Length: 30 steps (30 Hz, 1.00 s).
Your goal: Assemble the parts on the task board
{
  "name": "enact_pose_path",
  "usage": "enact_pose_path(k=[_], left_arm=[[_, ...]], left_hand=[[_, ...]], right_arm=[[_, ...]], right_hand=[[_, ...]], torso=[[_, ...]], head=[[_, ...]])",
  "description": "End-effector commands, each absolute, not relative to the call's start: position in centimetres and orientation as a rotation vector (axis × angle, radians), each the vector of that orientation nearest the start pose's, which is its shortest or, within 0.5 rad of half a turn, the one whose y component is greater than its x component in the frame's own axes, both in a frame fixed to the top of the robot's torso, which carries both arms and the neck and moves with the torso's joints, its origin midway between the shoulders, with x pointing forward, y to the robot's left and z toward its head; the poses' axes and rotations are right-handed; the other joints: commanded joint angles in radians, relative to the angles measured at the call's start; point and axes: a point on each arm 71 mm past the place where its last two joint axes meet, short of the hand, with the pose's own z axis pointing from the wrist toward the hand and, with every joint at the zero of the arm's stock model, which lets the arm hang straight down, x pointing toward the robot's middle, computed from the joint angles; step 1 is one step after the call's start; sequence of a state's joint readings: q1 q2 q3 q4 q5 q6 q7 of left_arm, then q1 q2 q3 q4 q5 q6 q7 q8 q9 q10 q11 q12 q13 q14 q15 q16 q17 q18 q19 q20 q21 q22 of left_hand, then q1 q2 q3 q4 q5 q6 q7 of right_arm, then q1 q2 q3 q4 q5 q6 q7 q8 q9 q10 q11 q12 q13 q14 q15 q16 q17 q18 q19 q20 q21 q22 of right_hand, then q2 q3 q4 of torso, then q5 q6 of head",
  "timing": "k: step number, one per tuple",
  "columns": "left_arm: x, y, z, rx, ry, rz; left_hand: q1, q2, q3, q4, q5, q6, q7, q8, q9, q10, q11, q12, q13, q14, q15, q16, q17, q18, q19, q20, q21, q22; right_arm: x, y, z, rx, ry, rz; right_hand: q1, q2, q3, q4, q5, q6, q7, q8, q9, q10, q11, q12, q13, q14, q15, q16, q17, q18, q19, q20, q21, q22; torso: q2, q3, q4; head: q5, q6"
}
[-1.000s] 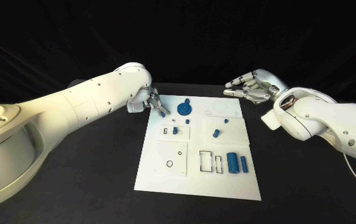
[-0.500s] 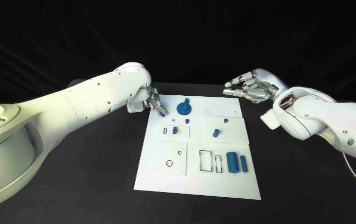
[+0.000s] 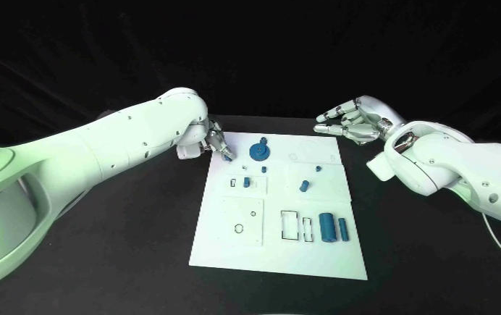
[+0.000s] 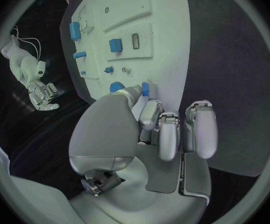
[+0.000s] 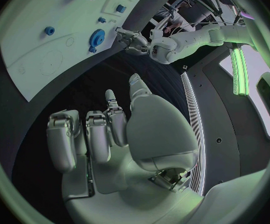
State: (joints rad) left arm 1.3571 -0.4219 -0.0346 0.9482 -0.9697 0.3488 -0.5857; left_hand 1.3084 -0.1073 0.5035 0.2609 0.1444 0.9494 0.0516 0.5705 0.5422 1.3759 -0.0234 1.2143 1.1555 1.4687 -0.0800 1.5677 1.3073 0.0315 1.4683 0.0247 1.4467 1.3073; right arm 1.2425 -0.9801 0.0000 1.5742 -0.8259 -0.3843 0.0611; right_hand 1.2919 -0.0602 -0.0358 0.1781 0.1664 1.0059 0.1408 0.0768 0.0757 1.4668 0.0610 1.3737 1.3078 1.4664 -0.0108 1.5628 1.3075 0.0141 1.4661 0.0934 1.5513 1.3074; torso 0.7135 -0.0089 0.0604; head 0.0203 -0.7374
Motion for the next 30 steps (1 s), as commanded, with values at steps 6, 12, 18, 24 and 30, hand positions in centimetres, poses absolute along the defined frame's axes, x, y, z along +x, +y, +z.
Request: enact_pose_path(k=[6, 12, 18, 24, 30], left_arm=[[56.7, 16.4, -17.1, -0.294, 2.311, -0.354], [55.0, 16.8, -17.5, -0.321, 2.272, -0.387], [53.4, 17.2, -18.0, -0.326, 2.227, -0.398], [52.2, 16.8, -18.9, -0.286, 2.235, -0.387], [51.5, 16.4, -19.4, -0.258, 2.252, -0.383]], left_hand=[[-0.027, -0.007, 0.163, -0.145, -0.006, -0.004, -0.003, 0.016, 0.005, 0.008, -0.001, 0.001, 0.002, 0.102, 0.002, 0.003, 0.263, 0.015, 0.007, 0.006, -0.004, 0.082], [-0.038, -0.012, 0.177, -0.150, -0.007, -0.004, -0.005, 0.024, 0.009, 0.006, -0.003, -0.006, -0.007, 0.102, 0.001, 0.003, 0.263, 0.015, 0.008, 0.004, -0.002, 0.085], [-0.047, -0.020, 0.191, -0.157, -0.007, -0.003, -0.007, 0.033, 0.013, 0.009, -0.005, -0.006, -0.009, 0.102, -0.001, 0.003, 0.263, 0.013, 0.013, 0.003, 0.003, 0.092], [-0.053, -0.024, 0.199, -0.159, -0.008, -0.003, -0.008, 0.038, 0.015, 0.010, -0.006, -0.006, -0.010, 0.102, -0.002, 0.003, 0.263, 0.011, 0.017, 0.001, 0.008, 0.100], [-0.061, -0.030, 0.205, -0.162, -0.009, 0.001, -0.011, 0.048, 0.020, 0.019, -0.008, 0.008, 0.004, 0.102, -0.004, 0.003, 0.263, 0.010, 0.020, -0.001, 0.012, 0.106]], right_arm=[[48.7, -25.9, -14.3, 0.405, 1.596, 0.965], [48.7, -26.0, -14.4, 0.404, 1.597, 0.963], [48.7, -26.1, -14.5, 0.406, 1.599, 0.960], [48.8, -26.2, -14.5, 0.407, 1.599, 0.958], [48.8, -26.2, -14.6, 0.407, 1.599, 0.957]], right_hand=[[-0.003, 0.011, -0.006, 0.001, 0.004, 0.001, 0.000, -0.003, 0.002, 0.025, -0.005, 0.003, 0.166, 0.100, -0.005, -0.005, 0.245, -0.002, 0.078, -0.002, -0.006, 0.218], [-0.003, 0.011, -0.006, 0.001, 0.004, 0.001, 0.000, -0.003, 0.002, 0.025, -0.005, 0.003, 0.166, 0.100, -0.005, -0.005, 0.245, -0.002, 0.078, -0.002, -0.006, 0.218], [-0.003, 0.011, -0.006, 0.001, 0.004, 0.001, 0.000, -0.003, 0.002, 0.025, -0.005, 0.003, 0.166, 0.100, -0.005, -0.005, 0.245, -0.002, 0.078, -0.002, -0.006, 0.218], [-0.004, 0.011, -0.008, 0.002, 0.005, 0.002, 0.000, -0.003, 0.002, 0.024, -0.005, 0.000, 0.165, 0.099, -0.005, -0.006, 0.244, -0.002, 0.077, -0.002, -0.006, 0.217], [-0.004, 0.011, -0.008, 0.002, 0.005, 0.002, 0.000, -0.003, 0.002, 0.024, -0.005, 0.000, 0.165, 0.099, -0.005, -0.006, 0.244, -0.002, 0.077, -0.002, -0.006, 0.217]], torso=[[-0.004, 0.0014, 0.0048], [-0.005, 0.0005, 0.0061], [-0.004, 0.0004, 0.0059], [-0.003, -0.0003, 0.0063], [-0.002, 0.0003, 0.0035]], head=[[-0.002, -0.001], [-0.002, -0.005], [-0.004, -0.008], [0.000, -0.011], [0.002, -0.012]])
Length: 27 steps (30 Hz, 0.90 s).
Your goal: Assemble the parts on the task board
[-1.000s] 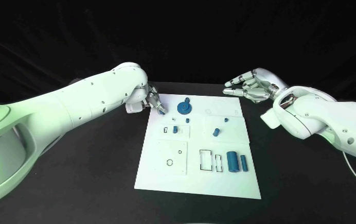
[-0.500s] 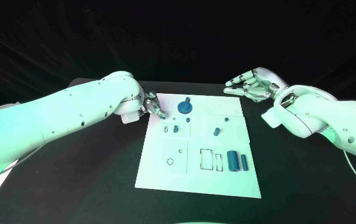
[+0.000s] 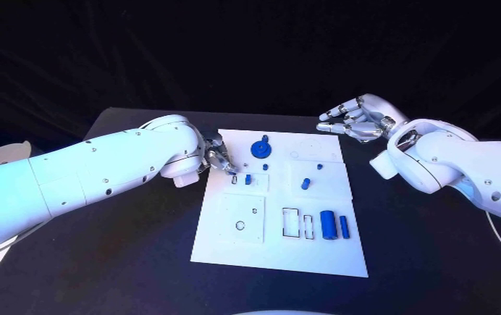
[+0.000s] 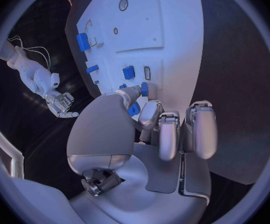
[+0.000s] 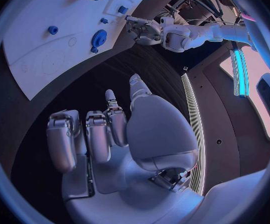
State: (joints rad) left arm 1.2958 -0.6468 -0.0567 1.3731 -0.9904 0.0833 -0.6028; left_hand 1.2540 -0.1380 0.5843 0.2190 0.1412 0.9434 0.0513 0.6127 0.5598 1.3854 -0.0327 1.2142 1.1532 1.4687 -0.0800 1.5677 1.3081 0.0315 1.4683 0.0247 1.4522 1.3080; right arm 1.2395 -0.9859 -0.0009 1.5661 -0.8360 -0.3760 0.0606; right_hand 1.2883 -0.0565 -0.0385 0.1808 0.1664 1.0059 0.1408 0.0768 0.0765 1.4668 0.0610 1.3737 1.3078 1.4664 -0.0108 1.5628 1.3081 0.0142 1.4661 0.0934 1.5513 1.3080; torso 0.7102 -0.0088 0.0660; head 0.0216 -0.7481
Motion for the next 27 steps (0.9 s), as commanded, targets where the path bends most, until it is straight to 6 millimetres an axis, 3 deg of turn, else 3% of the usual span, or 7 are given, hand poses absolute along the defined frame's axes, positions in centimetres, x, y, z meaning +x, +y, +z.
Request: enact_pose_path(k=[1, 27], left_arm=[[51.43, 16.36, -19.49, -0.255, 2.255, -0.382], [51.09, 15.75, -20.46, -0.165, 2.342, -0.338]], left_hand=[[-0.007, 0.000, 0.125, -0.120, -0.005, 0.007, -0.011, 0.007, 0.002, 0.010, 0.001, 0.010, 0.008, 0.102, -0.004, 0.003, 0.263, 0.010, 0.020, -0.001, 0.006, 0.105], [-0.018, -0.010, 0.129, -0.125, -0.007, 0.012, -0.016, 0.020, 0.008, 0.017, -0.003, 0.022, 0.021, 0.102, -0.006, 0.003, 0.263, 0.009, 0.023, -0.003, 0.009, 0.110]], right_arm=[[48.78, -26.18, -14.56, 0.408, 1.599, 0.957], [48.75, -26.13, -14.63, 0.407, 1.601, 0.959]], right_hand=[[0.000, 0.007, -0.006, -0.001, 0.005, 0.002, 0.000, -0.003, 0.001, 0.024, -0.005, 0.000, 0.165, 0.099, -0.005, -0.006, 0.243, -0.002, 0.077, -0.002, -0.006, 0.217], [0.000, 0.007, -0.006, -0.001, 0.005, 0.002, 0.000, -0.003, 0.001, 0.024, -0.005, 0.000, 0.165, 0.099, -0.005, -0.006, 0.243, -0.002, 0.077, -0.002, -0.006, 0.217]], torso=[[0.001, 0.0002, -0.0020], [0.001, 0.0015, -0.0032]], head=[[0.001, -0.002], [0.002, -0.012]])
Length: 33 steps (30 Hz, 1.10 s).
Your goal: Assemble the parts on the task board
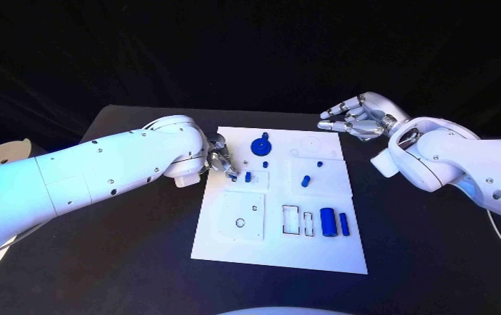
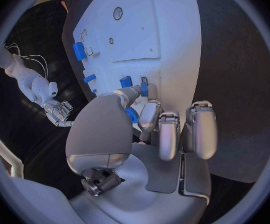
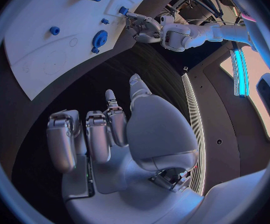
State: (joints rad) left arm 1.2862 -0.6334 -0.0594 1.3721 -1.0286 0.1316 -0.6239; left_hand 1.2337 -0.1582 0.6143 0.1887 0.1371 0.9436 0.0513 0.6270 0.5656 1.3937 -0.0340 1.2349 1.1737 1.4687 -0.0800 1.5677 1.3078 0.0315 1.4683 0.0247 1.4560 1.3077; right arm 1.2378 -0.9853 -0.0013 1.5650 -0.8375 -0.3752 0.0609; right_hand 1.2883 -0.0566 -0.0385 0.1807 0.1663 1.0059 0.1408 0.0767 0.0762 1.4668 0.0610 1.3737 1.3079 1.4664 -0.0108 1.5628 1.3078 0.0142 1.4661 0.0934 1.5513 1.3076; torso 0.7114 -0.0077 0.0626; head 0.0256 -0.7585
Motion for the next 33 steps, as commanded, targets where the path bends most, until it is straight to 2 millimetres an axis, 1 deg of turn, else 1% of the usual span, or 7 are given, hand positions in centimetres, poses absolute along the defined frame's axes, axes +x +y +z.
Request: enact_pose_path(k=[1, 9, 12, 15, 18, 25, 33], left_arm=[[51.09, 15.72, -20.49, -0.163, 2.344, -0.338], [51.02, 15.75, -20.64, -0.149, 2.360, -0.332], [51.01, 15.84, -20.68, -0.148, 2.364, -0.329], [51.01, 15.89, -20.70, -0.146, 2.367, -0.327], [50.99, 15.89, -20.72, -0.142, 2.370, -0.326], [50.99, 15.88, -20.71, -0.134, 2.369, -0.321], [51.00, 15.65, -20.73, -0.127, 2.371, -0.322]], left_hand=[[0.002, 0.010, 0.098, -0.095, -0.003, 0.012, -0.016, 0.006, 0.002, 0.010, -0.002, 0.003, 0.002, 0.102, -0.007, 0.003, 0.263, 0.009, 0.023, -0.003, 0.006, 0.110], [0.001, 0.007, 0.098, -0.097, -0.004, 0.012, -0.017, 0.009, 0.003, 0.012, -0.002, 0.006, 0.005, 0.102, -0.007, 0.003, 0.263, 0.008, 0.023, -0.003, 0.006, 0.111], [0.001, 0.006, 0.097, -0.099, -0.004, 0.013, -0.017, 0.010, 0.003, 0.013, -0.003, 0.007, 0.006, 0.102, -0.007, 0.003, 0.263, 0.008, 0.023, -0.003, 0.007, 0.112], [0.001, 0.005, 0.097, -0.100, -0.004, 0.013, -0.018, 0.011, 0.004, 0.013, -0.003, 0.009, 0.008, 0.102, -0.007, 0.003, 0.263, 0.008, 0.024, -0.004, 0.007, 0.112], [0.001, 0.004, 0.097, -0.102, -0.004, 0.013, -0.018, 0.011, 0.004, 0.014, -0.003, 0.009, 0.008, 0.102, -0.008, 0.003, 0.263, 0.008, 0.024, -0.004, 0.007, 0.113], [0.001, 0.004, 0.097, -0.103, -0.004, 0.013, -0.018, 0.012, 0.004, 0.015, -0.004, 0.011, 0.009, 0.102, -0.008, 0.003, 0.263, 0.008, 0.024, -0.004, 0.007, 0.112], [0.001, 0.003, 0.097, -0.105, -0.004, 0.014, -0.019, 0.013, 0.004, 0.017, -0.004, 0.014, 0.013, 0.102, -0.008, 0.003, 0.263, 0.008, 0.024, -0.004, 0.007, 0.113]], right_arm=[[48.75, -26.13, -14.63, 0.407, 1.601, 0.959], [48.73, -26.13, -14.63, 0.407, 1.601, 0.959], [48.73, -26.17, -14.63, 0.407, 1.601, 0.958], [48.72, -26.18, -14.62, 0.407, 1.601, 0.958], [48.72, -26.18, -14.62, 0.407, 1.601, 0.958], [48.72, -26.19, -14.63, 0.407, 1.601, 0.958], [48.71, -26.16, -14.62, 0.407, 1.600, 0.959]], right_hand=[[0.000, 0.007, -0.006, -0.001, 0.005, 0.002, 0.000, -0.003, 0.001, 0.024, -0.005, 0.000, 0.165, 0.099, -0.005, -0.006, 0.243, -0.002, 0.077, -0.002, -0.006, 0.217], [0.000, 0.007, -0.006, -0.001, 0.005, 0.002, 0.000, -0.003, 0.001, 0.024, -0.005, 0.000, 0.165, 0.099, -0.005, -0.006, 0.243, -0.002, 0.077, -0.002, -0.006, 0.217], [0.000, 0.007, -0.006, -0.001, 0.005, 0.002, 0.000, -0.003, 0.001, 0.024, -0.005, 0.000, 0.165, 0.099, -0.005, -0.006, 0.243, -0.002, 0.077, -0.002, -0.006, 0.217], [0.000, 0.007, -0.006, -0.001, 0.005, 0.002, 0.000, -0.003, 0.001, 0.024, -0.005, 0.000, 0.165, 0.099, -0.005, -0.006, 0.243, -0.002, 0.077, -0.002, -0.006, 0.217], [0.000, 0.007, -0.006, -0.001, 0.005, 0.002, 0.000, -0.003, 0.001, 0.024, -0.005, 0.000, 0.165, 0.099, -0.005, -0.006, 0.243, -0.002, 0.077, -0.002, -0.006, 0.217], [0.000, 0.007, -0.006, -0.001, 0.005, 0.002, 0.000, -0.003, 0.001, 0.024, -0.005, 0.000, 0.165, 0.099, -0.005, -0.006, 0.243, -0.002, 0.077, -0.002, -0.006, 0.217], [0.000, 0.007, -0.006, -0.001, 0.005, 0.002, 0.000, -0.003, 0.001, 0.024, -0.005, 0.000, 0.165, 0.099, -0.005, -0.006, 0.243, -0.002, 0.077, -0.002, -0.006, 0.217]], torso=[[0.000, 0.0002, 0.0007], [-0.001, 0.0005, 0.0016], [0.000, -0.0002, 0.0017], [0.000, -0.0002, 0.0010], [0.000, 0.0001, 0.0010], [0.000, -0.0004, 0.0014], [0.000, 0.0001, 0.0017]], head=[[-0.002, -0.002], [-0.001, -0.006], [-0.002, -0.007], [0.000, -0.008], [0.000, -0.008], [0.000, -0.009], [0.002, -0.009]])
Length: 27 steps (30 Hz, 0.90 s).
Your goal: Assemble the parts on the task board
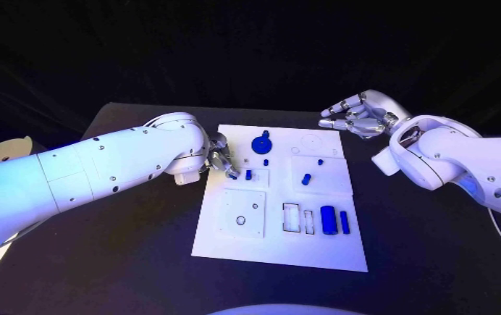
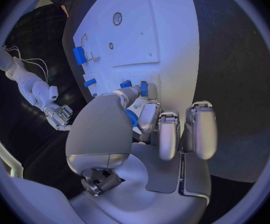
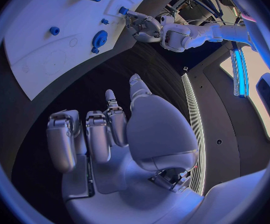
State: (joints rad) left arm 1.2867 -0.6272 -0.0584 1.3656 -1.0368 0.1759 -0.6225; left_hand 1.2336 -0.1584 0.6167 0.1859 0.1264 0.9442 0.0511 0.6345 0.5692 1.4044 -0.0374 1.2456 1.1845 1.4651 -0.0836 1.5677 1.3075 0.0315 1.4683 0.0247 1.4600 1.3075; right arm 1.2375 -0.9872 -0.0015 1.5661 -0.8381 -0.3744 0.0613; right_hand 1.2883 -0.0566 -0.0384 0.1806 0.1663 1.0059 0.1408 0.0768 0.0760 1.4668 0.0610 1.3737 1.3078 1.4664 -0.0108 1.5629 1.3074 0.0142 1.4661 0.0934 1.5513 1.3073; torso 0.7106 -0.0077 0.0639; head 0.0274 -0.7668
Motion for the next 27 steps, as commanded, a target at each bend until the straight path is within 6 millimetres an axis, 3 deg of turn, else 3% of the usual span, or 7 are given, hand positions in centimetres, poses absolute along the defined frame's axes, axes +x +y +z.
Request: enact_pose_path(k=[1, 10, 17, 27], left_arm=[[51.01, 15.60, -20.74, -0.125, 2.372, -0.322], [51.10, 15.14, -20.93, -0.102, 2.393, -0.315], [51.19, 15.07, -21.03, -0.098, 2.400, -0.307], [51.33, 14.99, -21.07, -0.096, 2.399, -0.297]], left_hand=[[0.000, 0.002, 0.094, -0.102, 0.007, 0.014, -0.019, 0.006, 0.001, 0.007, -0.001, 0.005, 0.004, 0.106, -0.005, 0.003, 0.263, 0.008, 0.024, -0.004, 0.004, 0.114], [-0.042, -0.016, 0.039, -0.093, -0.009, 0.026, -0.030, 0.014, -0.003, 0.014, -0.007, 0.016, 0.015, 0.106, -0.009, 0.003, 0.263, 0.008, 0.025, -0.007, 0.004, 0.116], [-0.077, -0.011, -0.031, -0.065, -0.009, 0.043, -0.036, 0.015, -0.014, 0.022, -0.013, 0.032, 0.033, 0.106, -0.015, 0.003, 0.263, 0.005, 0.030, -0.011, 0.010, 0.126], [-0.101, -0.004, -0.069, -0.044, -0.006, 0.057, -0.040, 0.015, -0.022, 0.031, -0.016, 0.049, 0.053, 0.106, -0.017, 0.003, 0.263, 0.003, 0.035, -0.013, 0.016, 0.135]], right_arm=[[48.71, -26.15, -14.62, 0.407, 1.600, 0.959], [48.67, -26.06, -14.55, 0.404, 1.593, 0.964], [48.65, -26.05, -14.58, 0.404, 1.598, 0.963], [48.63, -26.10, -14.59, 0.405, 1.600, 0.962]], right_hand=[[0.000, 0.007, -0.006, -0.001, 0.005, 0.002, 0.000, -0.003, 0.001, 0.024, -0.005, 0.000, 0.165, 0.099, -0.005, -0.006, 0.244, -0.002, 0.077, -0.002, -0.006, 0.217], [0.001, 0.009, -0.011, 0.000, 0.006, 0.002, 0.000, -0.002, 0.002, 0.024, -0.005, 0.001, 0.165, 0.099, -0.005, -0.006, 0.244, -0.002, 0.077, -0.002, -0.007, 0.217], [0.002, 0.009, -0.012, -0.001, 0.006, 0.002, 0.000, -0.002, 0.002, 0.024, -0.005, 0.000, 0.164, 0.099, -0.005, -0.006, 0.243, -0.002, 0.077, -0.002, -0.007, 0.216], [0.002, 0.009, -0.013, 0.000, 0.006, 0.002, 0.000, -0.002, 0.002, 0.023, -0.005, -0.001, 0.164, 0.099, -0.005, -0.007, 0.242, -0.002, 0.076, -0.002, -0.008, 0.216]], torso=[[0.001, 0.0001, -0.0001], [0.000, 0.0006, 0.0003], [0.000, -0.0001, -0.0011], [0.001, 0.0000, -0.0002]], head=[[0.001, -0.001], [0.003, -0.003], [0.003, -0.004], [0.002, -0.005]])
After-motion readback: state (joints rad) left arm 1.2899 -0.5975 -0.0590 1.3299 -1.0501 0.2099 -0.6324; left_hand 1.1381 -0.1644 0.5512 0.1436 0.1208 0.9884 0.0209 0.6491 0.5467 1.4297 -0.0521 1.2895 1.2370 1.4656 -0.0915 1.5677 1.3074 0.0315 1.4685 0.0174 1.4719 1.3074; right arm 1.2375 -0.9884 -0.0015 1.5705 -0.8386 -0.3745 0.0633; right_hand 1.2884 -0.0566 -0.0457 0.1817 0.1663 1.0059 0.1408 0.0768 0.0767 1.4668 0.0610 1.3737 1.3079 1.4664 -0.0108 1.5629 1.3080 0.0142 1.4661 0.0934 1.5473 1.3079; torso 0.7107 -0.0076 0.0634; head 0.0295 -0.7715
